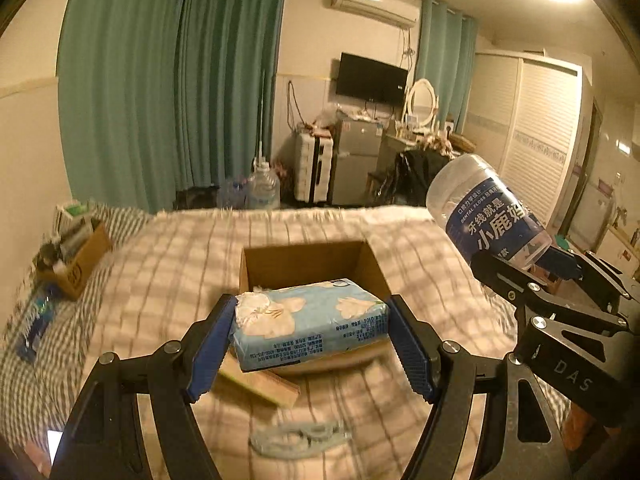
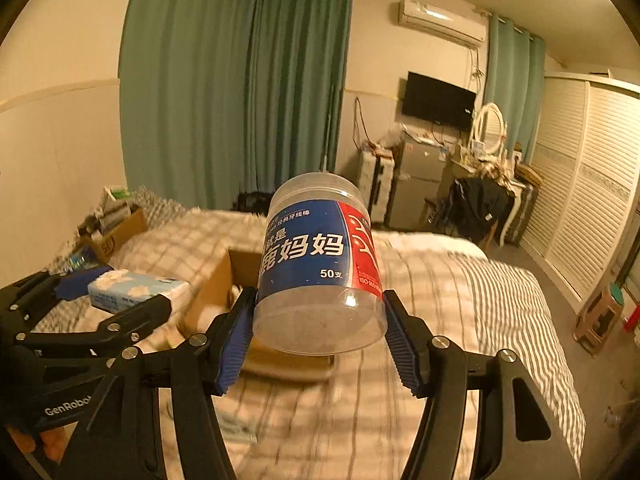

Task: Organize objects
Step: 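Carry the tissue pack and jar into the box and open both tools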

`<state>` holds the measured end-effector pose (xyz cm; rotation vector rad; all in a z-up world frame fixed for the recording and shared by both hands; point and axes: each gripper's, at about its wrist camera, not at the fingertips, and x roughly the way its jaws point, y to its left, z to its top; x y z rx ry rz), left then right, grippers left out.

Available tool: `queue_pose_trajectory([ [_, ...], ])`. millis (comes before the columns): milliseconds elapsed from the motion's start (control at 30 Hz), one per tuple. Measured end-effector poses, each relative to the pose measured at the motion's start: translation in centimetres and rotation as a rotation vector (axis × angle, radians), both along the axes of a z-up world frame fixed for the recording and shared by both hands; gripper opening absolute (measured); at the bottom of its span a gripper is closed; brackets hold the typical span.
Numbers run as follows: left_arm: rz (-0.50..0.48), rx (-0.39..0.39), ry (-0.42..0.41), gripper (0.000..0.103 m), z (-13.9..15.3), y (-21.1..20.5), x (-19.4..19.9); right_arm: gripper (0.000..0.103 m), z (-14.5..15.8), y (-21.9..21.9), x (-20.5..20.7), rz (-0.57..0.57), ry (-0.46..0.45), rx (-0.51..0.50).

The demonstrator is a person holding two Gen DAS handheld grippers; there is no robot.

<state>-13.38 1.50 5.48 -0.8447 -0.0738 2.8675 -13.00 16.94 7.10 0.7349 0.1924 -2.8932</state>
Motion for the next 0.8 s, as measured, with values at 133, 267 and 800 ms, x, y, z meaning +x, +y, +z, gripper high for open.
queue_pose_trajectory([
  [133,-0.01,-0.011,0.02,0.077,1.1,0.2,-2.7,0.061,2.0,-0.5,-2.6,0.003,0.036,-0.025],
  [267,-0.01,-0.016,0.011,0.077,1.2,0.3,-6.0,0.061,2.5,-1.0,-5.7,0.001,0.045,-0.006],
  [800,-0.003,-0.061,-0.157,0.077,-8.9,1.5,-16.7,0.061,-5.7,-0.9,-18.5,0.013,-0.111,-0.073],
])
